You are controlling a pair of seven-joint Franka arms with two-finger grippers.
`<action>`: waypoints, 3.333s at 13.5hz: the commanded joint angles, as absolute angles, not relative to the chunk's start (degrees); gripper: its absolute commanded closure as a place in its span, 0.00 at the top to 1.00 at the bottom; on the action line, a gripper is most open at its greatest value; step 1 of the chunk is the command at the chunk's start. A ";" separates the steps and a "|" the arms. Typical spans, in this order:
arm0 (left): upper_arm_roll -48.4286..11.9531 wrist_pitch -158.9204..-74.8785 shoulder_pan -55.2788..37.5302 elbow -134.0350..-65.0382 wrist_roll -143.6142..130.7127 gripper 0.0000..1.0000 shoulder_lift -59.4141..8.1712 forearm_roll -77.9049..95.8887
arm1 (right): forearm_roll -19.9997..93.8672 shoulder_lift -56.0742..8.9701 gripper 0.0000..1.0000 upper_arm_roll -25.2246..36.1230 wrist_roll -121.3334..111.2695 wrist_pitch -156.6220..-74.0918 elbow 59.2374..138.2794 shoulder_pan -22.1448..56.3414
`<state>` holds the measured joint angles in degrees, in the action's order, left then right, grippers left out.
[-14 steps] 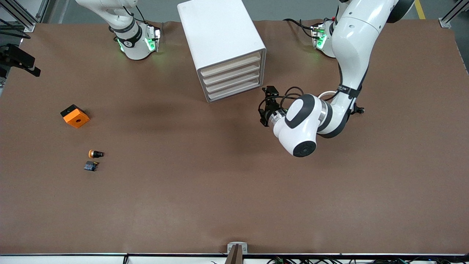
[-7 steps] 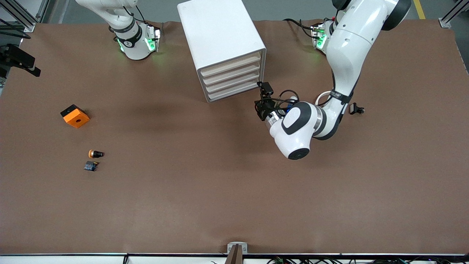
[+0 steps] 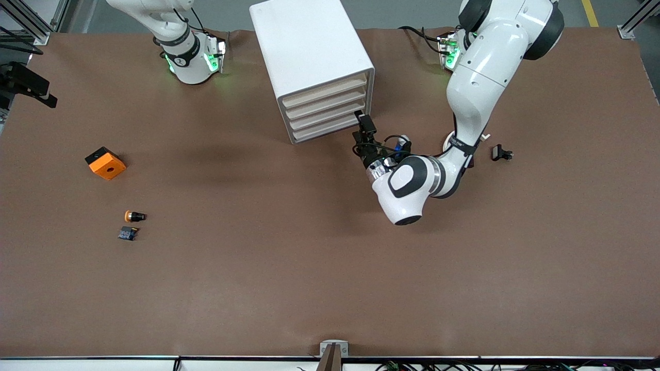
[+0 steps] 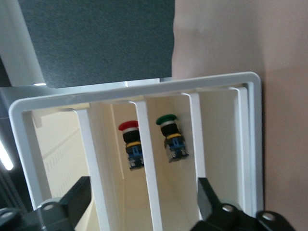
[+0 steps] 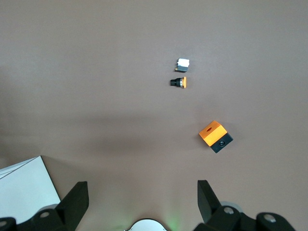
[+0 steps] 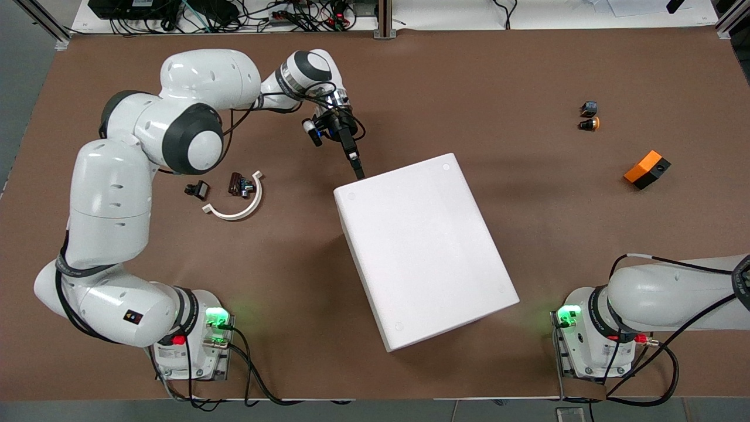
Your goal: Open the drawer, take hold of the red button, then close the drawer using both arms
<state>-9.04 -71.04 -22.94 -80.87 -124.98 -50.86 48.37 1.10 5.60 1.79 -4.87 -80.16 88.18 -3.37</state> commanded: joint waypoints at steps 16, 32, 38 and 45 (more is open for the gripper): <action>-10.28 -69.26 -26.19 -84.81 -126.48 0.50 -53.00 50.01 | 1.58 6.77 1.00 1.49 -5.63 -80.42 89.38 -5.27; -11.78 -69.08 -29.18 -88.95 -126.65 0.22 -51.86 50.10 | 0.79 2.56 1.00 1.41 -5.71 -80.42 87.45 -6.77; -12.39 -68.64 -28.74 -89.03 -126.74 0.01 -51.50 50.10 | 0.62 -7.36 1.00 1.41 -6.24 -80.86 86.31 -7.65; -12.13 -68.29 -24.53 -87.28 -126.65 0.02 -51.50 49.31 | 0.79 -9.32 1.00 1.23 -4.32 -81.74 85.43 -8.00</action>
